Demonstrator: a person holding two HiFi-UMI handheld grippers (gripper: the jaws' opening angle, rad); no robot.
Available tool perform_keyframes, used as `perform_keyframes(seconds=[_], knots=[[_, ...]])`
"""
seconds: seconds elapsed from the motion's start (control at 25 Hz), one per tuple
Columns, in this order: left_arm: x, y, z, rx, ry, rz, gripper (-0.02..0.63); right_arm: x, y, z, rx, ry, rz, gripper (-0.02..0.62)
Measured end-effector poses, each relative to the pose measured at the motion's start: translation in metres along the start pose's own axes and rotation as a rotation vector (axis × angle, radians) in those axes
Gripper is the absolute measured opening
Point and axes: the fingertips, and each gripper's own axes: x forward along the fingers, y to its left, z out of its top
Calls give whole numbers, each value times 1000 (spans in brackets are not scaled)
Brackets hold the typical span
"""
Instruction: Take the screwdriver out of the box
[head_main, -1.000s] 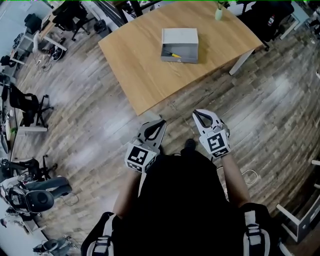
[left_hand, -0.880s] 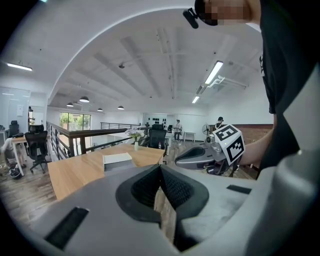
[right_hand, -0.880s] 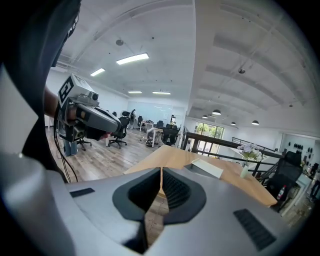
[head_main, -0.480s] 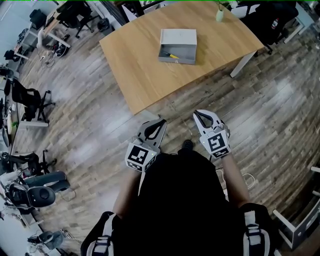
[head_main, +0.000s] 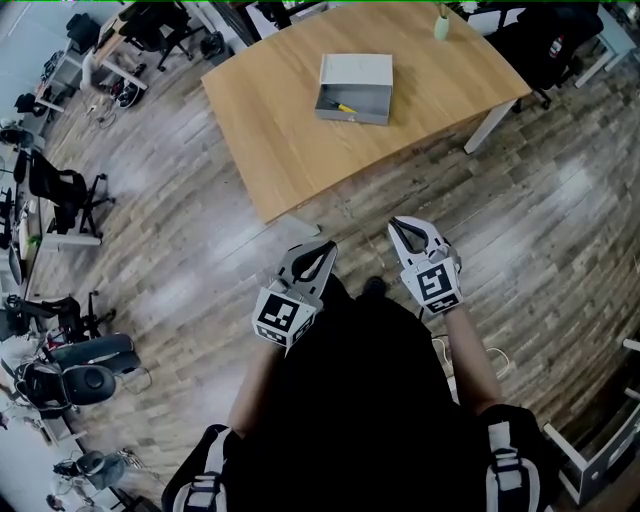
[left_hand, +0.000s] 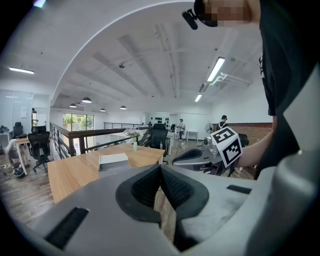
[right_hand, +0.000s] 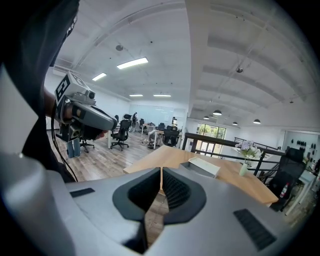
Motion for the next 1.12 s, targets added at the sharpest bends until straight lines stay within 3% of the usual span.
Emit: perform_keyframes(seconds=[0.56,1.12], knots=[[25,-4,6,15,-8,-69,21,-14,-14,-14,40,25,-58,31],[53,18,10,-10,-10,-98,21,4,-30,-13,20,67,-50,31]])
